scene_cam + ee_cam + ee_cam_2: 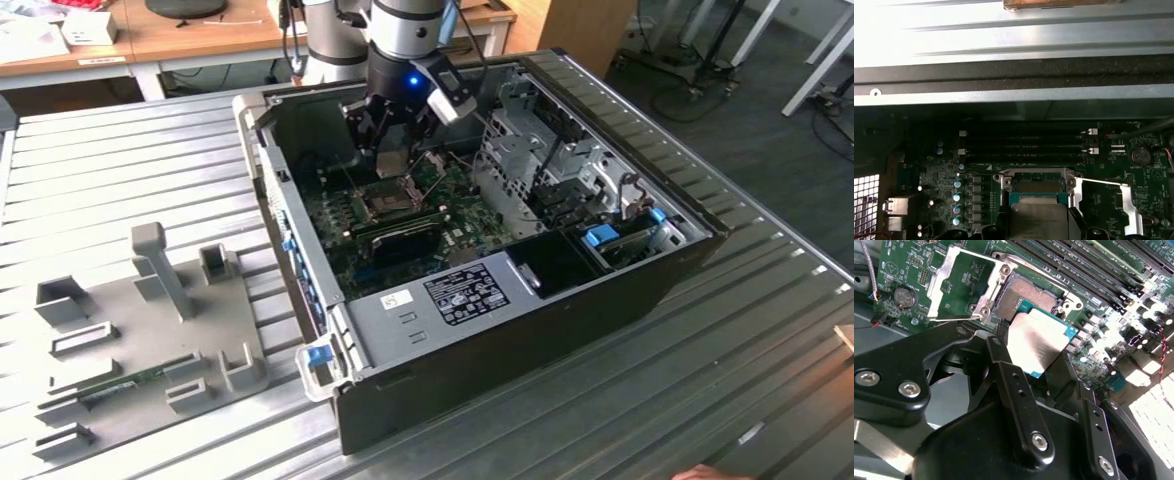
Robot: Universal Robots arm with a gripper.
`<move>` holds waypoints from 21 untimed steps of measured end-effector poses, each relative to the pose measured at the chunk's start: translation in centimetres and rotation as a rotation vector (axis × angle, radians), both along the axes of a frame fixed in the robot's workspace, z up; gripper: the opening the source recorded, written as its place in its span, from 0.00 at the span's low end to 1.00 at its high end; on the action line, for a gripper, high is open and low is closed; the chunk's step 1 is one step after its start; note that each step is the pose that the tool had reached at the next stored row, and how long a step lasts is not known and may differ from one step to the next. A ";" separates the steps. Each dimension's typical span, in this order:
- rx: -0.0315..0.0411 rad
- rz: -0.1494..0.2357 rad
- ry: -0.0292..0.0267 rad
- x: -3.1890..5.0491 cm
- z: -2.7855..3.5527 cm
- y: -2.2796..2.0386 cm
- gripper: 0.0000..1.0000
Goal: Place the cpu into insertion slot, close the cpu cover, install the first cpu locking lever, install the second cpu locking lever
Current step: 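Place the cpu into insertion slot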
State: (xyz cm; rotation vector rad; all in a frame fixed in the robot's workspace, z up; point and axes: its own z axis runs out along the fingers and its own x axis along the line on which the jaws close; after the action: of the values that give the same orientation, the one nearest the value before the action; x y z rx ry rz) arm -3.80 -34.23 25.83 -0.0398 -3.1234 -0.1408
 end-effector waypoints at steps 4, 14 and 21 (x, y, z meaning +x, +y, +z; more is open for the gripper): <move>-0.0002 0.000 0.0000 0.00 -0.22 0.00 0.54; -0.0001 -0.005 -0.0001 0.00 -0.24 0.00 0.54; -0.0001 -0.075 -0.0001 0.00 -0.34 0.00 0.54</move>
State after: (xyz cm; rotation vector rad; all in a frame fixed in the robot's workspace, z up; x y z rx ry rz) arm -3.81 -34.23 25.50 -0.1571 -3.1232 -0.1416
